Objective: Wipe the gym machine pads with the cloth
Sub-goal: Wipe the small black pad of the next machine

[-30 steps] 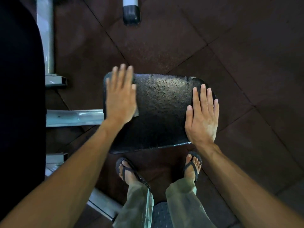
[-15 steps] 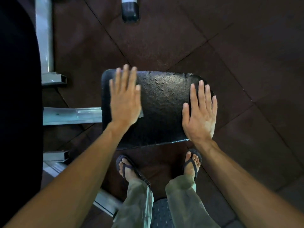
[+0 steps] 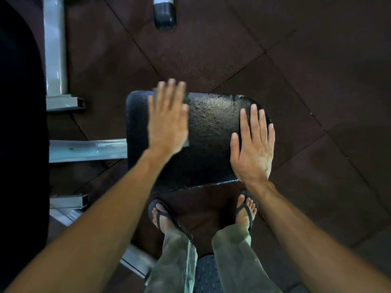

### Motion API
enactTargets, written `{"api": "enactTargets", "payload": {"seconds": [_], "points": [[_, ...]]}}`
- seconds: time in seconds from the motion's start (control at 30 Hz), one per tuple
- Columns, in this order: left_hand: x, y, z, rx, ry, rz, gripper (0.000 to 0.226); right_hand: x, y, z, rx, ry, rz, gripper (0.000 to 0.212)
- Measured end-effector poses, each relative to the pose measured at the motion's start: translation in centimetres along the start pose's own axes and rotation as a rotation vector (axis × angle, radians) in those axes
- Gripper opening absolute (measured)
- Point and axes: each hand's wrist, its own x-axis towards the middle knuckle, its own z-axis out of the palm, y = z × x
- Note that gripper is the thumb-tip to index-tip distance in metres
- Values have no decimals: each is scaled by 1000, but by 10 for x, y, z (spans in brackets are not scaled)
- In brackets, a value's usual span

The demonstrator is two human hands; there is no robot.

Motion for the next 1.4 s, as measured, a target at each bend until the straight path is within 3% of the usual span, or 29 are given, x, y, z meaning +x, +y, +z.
{"api": "enactTargets", "payload": {"seconds": [0.1,0.17,0.27,0.4,0.53,0.67,0.73,0.87,1.03,1.17,1.4], "points": [[-35,-35,-1,-78,95,-113,55,0,-1,0,-16,0,10,56],[-81,-24,13,-45,108,-117,55,-1,-1,0,-10,1,15,56],[-118,25,33,-6,47,52,55,0,-1,0,-18,-1,14,56],[-55,58,27,-39,3,246,53,0,1,1,-30,-6,-8,56],[-1,9,1,-62,20,5,53,0,2,-1,-12,-15,-13,56],[-60,-18,12,-93,122,-110,53,0,0,-4,2,-22,-8,56],[-95,8,26,-65,99,-108,55,2,1,-8,68,-59,-18,55],[-95,89,43,-98,46,93,54,-7,21,-22,429,-133,-35,48],[-72,105,33,-134,-31,151,55,-28,35,-44,666,-42,215,46],[-74,50,24,-33,73,51,56,-26,5,-39,570,-17,134,48],[-74,11,36,59,87,19,56,-20,-66,-4,41,-96,24,60]]}}
